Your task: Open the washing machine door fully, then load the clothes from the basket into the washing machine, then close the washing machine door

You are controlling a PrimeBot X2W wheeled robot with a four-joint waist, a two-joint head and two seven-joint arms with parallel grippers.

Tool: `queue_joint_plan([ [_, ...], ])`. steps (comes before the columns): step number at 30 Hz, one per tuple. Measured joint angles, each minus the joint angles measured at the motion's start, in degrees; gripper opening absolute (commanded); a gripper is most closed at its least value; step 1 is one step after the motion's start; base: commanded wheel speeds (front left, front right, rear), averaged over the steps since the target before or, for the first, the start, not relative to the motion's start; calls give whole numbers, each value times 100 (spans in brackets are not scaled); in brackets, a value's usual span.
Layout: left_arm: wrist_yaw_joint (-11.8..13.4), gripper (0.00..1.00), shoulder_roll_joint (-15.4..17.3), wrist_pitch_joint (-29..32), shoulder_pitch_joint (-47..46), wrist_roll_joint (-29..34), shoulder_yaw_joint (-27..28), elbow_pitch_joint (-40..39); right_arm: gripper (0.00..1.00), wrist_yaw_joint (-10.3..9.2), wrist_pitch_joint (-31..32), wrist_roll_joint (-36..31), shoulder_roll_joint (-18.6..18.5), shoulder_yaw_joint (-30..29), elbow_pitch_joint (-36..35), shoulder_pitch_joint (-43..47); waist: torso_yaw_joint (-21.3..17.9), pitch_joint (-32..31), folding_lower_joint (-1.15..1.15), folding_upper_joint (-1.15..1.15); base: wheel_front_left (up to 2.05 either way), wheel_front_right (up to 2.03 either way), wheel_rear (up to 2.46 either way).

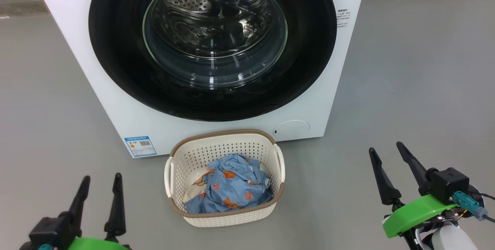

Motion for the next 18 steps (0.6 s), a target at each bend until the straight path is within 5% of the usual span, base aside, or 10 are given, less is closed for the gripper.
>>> queue_joint_plan([
  [18,0,100,-12,0,-3,86,123,236,100,0,0,-110,105,-246,115,1,13,-12,0,0,0,0,0],
])
